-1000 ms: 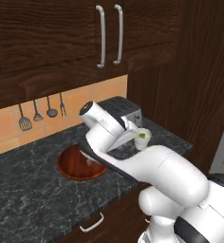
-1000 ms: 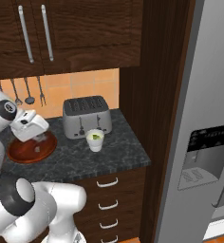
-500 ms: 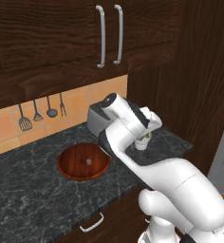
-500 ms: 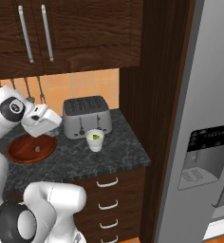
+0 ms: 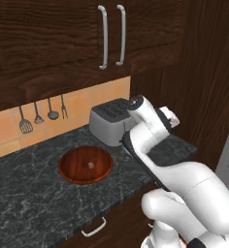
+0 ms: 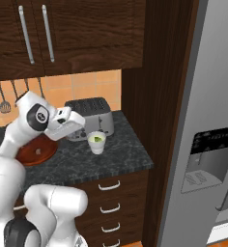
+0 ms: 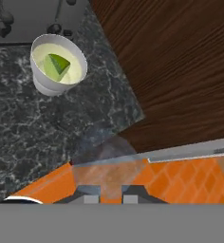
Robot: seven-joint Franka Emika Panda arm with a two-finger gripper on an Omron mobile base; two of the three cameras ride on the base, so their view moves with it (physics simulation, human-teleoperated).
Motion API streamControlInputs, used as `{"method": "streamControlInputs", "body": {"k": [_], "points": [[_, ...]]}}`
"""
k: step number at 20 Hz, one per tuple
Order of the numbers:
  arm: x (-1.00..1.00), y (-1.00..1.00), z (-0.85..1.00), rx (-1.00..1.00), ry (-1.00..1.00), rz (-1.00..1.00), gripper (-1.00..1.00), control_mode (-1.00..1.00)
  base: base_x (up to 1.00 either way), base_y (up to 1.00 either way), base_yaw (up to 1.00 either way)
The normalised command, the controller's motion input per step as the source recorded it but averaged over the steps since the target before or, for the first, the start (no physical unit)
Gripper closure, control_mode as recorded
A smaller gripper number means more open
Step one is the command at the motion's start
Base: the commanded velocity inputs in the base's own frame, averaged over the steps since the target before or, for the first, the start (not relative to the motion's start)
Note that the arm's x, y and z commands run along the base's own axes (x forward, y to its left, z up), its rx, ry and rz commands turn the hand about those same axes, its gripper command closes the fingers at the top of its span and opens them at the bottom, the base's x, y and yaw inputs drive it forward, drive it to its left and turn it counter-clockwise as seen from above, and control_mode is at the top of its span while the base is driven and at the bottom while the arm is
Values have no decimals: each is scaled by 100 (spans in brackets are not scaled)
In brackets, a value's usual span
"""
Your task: Grab a lemon wedge from the fridge and one ice cube from the ice bowl, and put them in the glass of lemonade.
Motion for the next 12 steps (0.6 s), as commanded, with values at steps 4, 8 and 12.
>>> {"method": "streamControlInputs", "body": {"k": [4,8,12], "points": [[75,-21,-26,0,0,14,100,-100,0,0,0],[80,0,-39,-1,1,9,100,-100,0,0,0],[69,0,-39,-3,3,6,100,-100,0,0,0]]}}
